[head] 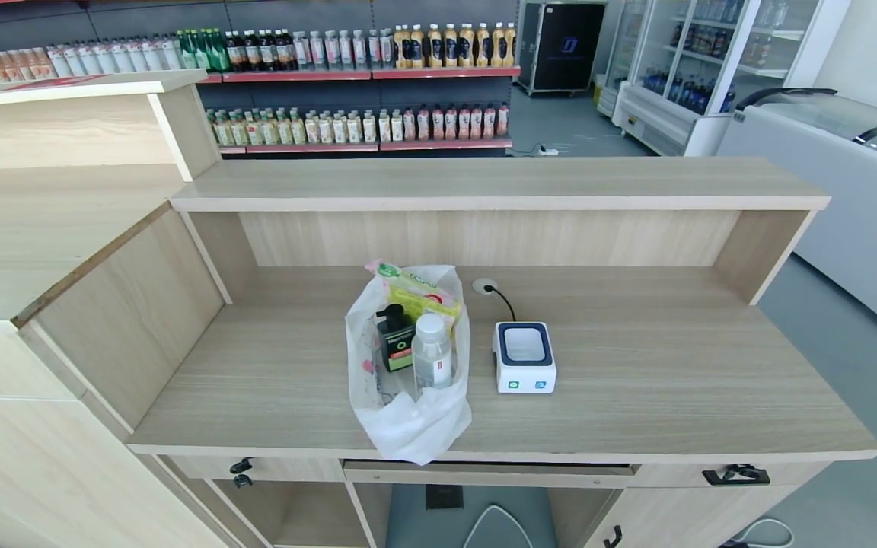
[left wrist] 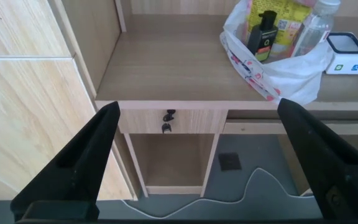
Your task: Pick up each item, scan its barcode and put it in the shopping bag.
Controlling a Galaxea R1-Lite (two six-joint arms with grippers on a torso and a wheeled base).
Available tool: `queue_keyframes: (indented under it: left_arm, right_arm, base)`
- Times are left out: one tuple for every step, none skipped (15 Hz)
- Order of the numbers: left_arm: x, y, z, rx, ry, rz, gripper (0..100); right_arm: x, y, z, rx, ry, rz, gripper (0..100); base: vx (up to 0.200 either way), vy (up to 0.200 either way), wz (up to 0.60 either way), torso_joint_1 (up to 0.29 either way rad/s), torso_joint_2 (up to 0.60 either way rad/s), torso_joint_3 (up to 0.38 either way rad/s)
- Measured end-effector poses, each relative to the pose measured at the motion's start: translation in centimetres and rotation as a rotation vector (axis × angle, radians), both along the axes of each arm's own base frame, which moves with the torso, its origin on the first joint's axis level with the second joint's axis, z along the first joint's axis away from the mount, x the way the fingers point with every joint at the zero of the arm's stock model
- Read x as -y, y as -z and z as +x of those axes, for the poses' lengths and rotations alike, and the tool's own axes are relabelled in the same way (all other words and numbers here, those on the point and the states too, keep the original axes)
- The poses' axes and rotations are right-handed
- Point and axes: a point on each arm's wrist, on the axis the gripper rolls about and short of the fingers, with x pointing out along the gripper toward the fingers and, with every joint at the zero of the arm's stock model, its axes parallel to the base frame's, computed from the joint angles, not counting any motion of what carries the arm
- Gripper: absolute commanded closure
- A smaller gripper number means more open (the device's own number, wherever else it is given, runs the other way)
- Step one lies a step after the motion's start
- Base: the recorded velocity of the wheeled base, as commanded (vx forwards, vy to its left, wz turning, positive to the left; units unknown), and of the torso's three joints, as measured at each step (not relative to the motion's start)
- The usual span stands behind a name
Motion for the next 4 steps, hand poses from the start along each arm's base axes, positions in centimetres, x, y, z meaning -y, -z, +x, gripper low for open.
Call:
queue_keyframes:
  left_arm:
    - [0.00,0.00,0.00,0.000,0.000,0.000,0]
    - [0.00,0.00,0.00,0.000,0.000,0.000,0]
    - [0.00,0.00,0.00,0.000,0.000,0.000,0]
    - [0.00,0.00,0.00,0.000,0.000,0.000,0]
  right_arm:
    - [0.00,0.09,-0.15,0.019,-0.002,0.000,0]
    - [0.01,0.12,-0.26,0.034,-0.004,0.000,0]
    - [0.01,0.15,-0.33,0.043,-0.004,0.000,0]
    - [0.01,0.16,-0.39,0.051,-0.004,0.000,0]
  base:
    - [0.000,0.000,0.00,0.000,0.00,0.000]
    - [0.000,0.000,0.00,0.000,0.00,0.000]
    - [0.000,0.000,0.00,0.000,0.00,0.000]
    - [0.000,0.000,0.00,0.000,0.00,0.000]
